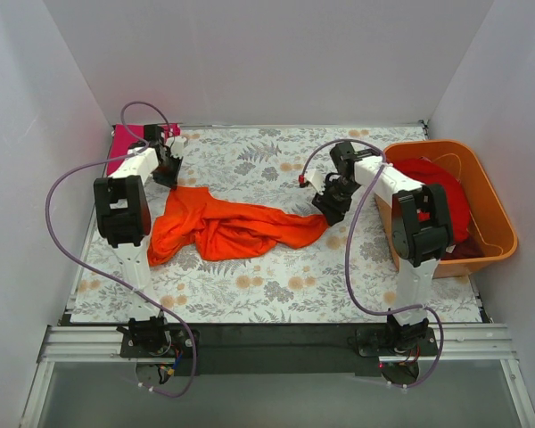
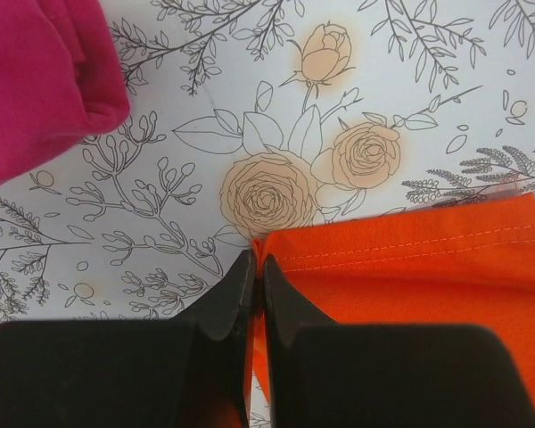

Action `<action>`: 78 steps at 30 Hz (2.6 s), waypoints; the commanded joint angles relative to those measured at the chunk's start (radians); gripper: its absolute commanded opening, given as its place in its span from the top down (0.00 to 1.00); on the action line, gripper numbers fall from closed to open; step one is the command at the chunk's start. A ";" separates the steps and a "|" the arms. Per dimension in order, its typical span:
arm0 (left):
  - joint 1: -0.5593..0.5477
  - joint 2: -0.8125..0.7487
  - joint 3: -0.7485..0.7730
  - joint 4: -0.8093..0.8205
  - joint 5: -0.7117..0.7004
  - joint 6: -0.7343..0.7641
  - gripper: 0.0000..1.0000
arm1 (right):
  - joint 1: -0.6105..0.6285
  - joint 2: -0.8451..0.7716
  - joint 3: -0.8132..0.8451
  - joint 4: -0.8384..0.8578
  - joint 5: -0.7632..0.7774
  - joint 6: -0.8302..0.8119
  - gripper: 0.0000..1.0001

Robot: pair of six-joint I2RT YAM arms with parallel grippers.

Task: Fold and stack the t-shirts
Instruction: Flatten the tshirt out

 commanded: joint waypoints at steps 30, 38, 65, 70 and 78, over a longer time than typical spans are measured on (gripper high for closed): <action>-0.007 -0.026 0.021 -0.038 -0.009 0.007 1.00 | -0.069 0.069 0.115 0.013 -0.133 0.048 0.65; -0.007 -0.023 0.024 -0.044 -0.012 0.007 1.00 | -0.069 0.084 0.132 0.019 -0.136 0.057 0.64; -0.010 -0.001 0.054 -0.067 -0.017 -0.007 1.00 | -0.057 0.143 0.085 0.080 -0.076 0.040 0.60; -0.008 -0.018 0.037 -0.064 -0.021 -0.012 1.00 | -0.039 0.123 -0.006 0.120 -0.069 0.039 0.62; 0.002 -0.061 0.014 -0.049 0.029 -0.059 1.00 | -0.022 0.060 -0.101 0.234 0.004 0.093 0.99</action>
